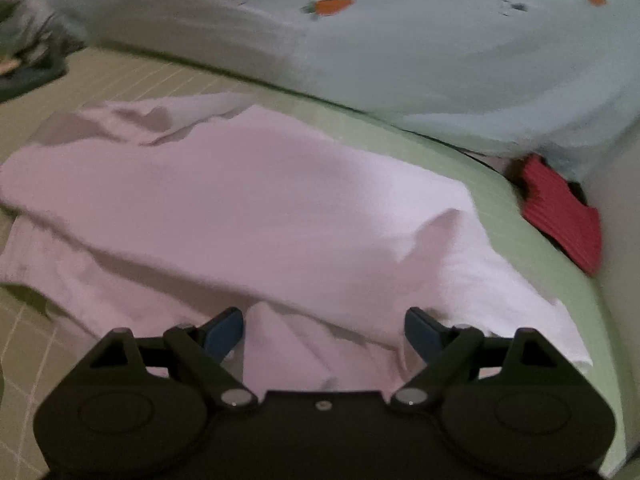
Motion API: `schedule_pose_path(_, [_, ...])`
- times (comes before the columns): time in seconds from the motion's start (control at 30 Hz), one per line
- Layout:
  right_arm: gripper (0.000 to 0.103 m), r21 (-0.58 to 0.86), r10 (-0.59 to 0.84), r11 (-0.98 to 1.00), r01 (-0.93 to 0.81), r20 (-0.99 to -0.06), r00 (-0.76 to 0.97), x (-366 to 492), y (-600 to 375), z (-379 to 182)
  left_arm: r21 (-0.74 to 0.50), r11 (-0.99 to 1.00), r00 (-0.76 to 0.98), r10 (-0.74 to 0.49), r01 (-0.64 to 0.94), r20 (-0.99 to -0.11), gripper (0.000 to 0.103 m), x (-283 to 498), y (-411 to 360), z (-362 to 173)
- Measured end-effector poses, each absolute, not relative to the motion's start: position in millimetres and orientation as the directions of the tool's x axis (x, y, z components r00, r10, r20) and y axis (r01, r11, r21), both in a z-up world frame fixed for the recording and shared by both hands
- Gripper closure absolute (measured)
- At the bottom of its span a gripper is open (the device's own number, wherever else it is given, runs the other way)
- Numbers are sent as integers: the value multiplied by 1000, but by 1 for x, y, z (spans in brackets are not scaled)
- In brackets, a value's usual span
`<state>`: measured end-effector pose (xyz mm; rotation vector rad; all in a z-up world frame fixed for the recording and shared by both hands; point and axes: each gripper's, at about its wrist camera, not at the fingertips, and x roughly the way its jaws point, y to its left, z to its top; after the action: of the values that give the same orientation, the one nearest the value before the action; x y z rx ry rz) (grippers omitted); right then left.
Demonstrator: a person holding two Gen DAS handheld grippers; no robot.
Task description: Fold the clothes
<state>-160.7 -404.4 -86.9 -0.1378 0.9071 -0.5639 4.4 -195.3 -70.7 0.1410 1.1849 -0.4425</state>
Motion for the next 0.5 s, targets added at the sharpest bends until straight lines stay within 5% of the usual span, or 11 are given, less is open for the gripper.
schedule_pose_path(0.13, [16,-410,-531,847,339,-695,484,-144,-406,-96,-112,915,287,-235,388,-929,81,-3,-201,-76])
schedule_pose_path(0.2, [32,-412,-503,864,289,-698,510,-132,-412,-96,-108,920,288,-228,378,-930,80,-5,-207,-77])
schedule_pose_path(0.27, [87,-374,-448,894,248,-708,546,-122,-419,-90,-110,925,294,-225,363,-929,80,-7,-212,-76])
schedule_pose_path(0.3, [99,-332,-411,911,243,-707,576,-117,-425,-82,-111,929,298,-224,354,-928,80,-7,-215,-76])
schedule_pose_path(0.5, [100,-119,-473,872,474,-451,757,-129,-499,28,-122,953,333,-215,277,-918,80,-5,-233,-73])
